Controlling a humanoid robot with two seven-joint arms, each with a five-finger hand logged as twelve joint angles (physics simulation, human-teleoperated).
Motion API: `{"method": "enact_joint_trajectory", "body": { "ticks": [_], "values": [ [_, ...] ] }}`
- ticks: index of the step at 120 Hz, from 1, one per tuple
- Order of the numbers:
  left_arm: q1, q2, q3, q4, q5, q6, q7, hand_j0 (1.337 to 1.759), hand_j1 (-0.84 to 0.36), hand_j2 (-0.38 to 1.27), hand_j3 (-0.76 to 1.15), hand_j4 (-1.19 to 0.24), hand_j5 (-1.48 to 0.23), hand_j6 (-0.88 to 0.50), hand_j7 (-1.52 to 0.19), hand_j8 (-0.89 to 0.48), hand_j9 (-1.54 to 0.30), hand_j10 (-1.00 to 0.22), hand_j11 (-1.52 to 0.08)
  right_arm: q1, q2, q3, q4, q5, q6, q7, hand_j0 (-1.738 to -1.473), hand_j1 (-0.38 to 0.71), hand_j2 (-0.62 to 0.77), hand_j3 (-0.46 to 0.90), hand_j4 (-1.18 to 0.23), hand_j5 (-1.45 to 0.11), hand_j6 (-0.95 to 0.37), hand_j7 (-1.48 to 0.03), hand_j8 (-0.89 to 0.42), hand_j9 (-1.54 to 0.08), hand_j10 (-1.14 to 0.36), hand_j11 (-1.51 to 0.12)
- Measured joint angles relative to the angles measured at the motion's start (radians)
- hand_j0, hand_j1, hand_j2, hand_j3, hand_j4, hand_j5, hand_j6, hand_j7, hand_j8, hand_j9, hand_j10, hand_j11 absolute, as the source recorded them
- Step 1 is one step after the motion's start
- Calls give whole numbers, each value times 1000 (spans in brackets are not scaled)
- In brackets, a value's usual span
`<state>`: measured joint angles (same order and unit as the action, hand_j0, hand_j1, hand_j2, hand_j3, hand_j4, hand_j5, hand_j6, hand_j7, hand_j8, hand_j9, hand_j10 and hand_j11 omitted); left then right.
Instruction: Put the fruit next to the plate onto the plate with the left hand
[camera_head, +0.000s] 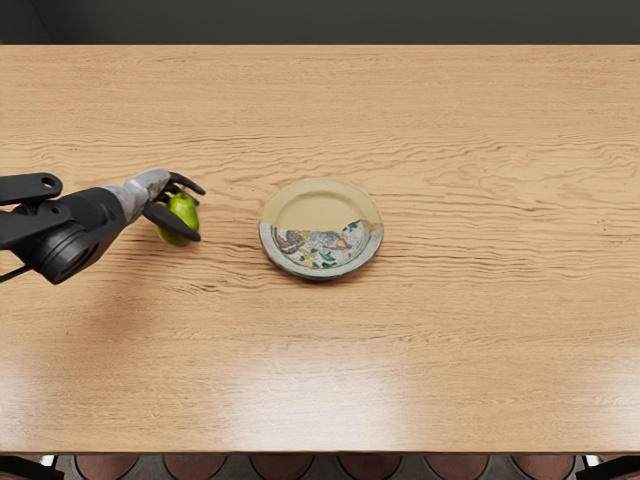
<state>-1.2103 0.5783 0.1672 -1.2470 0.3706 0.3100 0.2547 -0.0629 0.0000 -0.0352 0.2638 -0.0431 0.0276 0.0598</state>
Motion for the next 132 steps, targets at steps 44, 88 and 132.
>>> {"method": "enact_joint_trajectory", "body": {
  "ticks": [44, 88, 132],
  "values": [
    [20, 0, -4, 0, 13, -3, -5, 1645, -255, 60, 0, -492, -677, -486, -704, -381, -748, -390, -731, 0, 0, 0, 0, 0, 0, 0, -1658, -325, -4, 0, -20, -26, -20, -26, -20, -26, -20, -26],
    [6, 0, -2, 0, 3, -6, 0, 1650, -224, 83, 0, -579, -739, -512, -754, -386, -781, -400, -774, 0, 0, 0, 0, 0, 0, 0, -1658, -325, -4, 0, -20, -26, -20, -26, -20, -26, -20, -26],
    [-66, -10, -5, -13, -3, -14, 1, 1652, -181, 63, 0, -610, -807, -570, -813, -410, -817, -430, -811, 0, 0, 0, 0, 0, 0, 0, -1658, -325, -4, 0, -20, -26, -20, -26, -20, -26, -20, -26]
  ]
}}
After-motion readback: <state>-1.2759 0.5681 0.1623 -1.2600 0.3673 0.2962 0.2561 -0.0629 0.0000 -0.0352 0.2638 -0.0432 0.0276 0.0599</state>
